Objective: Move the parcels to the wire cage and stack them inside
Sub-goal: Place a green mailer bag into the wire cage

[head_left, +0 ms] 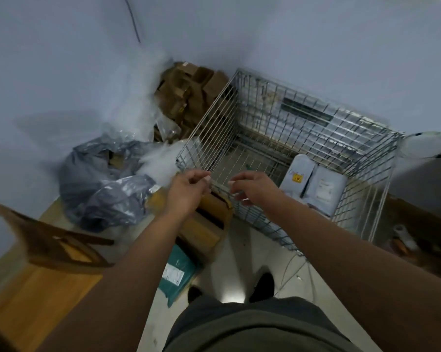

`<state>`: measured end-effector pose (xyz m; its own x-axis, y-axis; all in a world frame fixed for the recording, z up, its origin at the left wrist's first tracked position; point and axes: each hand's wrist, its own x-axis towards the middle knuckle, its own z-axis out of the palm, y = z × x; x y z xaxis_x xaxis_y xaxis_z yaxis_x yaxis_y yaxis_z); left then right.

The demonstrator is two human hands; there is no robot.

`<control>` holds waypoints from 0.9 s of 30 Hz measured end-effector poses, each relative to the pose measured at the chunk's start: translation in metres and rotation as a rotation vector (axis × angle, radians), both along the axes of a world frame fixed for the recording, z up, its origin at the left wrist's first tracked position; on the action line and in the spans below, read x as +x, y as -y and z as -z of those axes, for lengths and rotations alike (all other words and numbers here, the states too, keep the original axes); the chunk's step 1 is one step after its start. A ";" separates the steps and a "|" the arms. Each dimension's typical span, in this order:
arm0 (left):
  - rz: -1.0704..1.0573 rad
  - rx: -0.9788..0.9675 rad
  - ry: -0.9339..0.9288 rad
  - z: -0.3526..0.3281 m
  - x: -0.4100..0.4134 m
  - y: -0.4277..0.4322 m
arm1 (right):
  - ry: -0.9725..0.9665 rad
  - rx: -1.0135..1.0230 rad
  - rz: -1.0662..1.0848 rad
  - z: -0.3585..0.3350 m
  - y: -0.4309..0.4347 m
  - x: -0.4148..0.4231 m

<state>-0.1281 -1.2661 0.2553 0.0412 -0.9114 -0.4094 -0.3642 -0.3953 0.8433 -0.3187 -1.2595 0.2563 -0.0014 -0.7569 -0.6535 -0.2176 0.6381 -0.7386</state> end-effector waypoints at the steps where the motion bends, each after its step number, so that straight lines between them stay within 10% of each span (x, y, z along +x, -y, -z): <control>1: -0.030 0.010 0.001 0.006 0.019 -0.005 | -0.005 0.011 0.002 0.005 -0.003 0.015; 27: -0.719 0.601 0.030 0.222 0.276 -0.218 | -0.090 0.344 -0.405 0.208 -0.096 0.248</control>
<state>0.1475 -1.0481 0.0328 0.5312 -0.2986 -0.7929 0.1185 -0.9005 0.4184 -0.0709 -1.1635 0.0482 0.1782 -0.4510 -0.8745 -0.5494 0.6918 -0.4687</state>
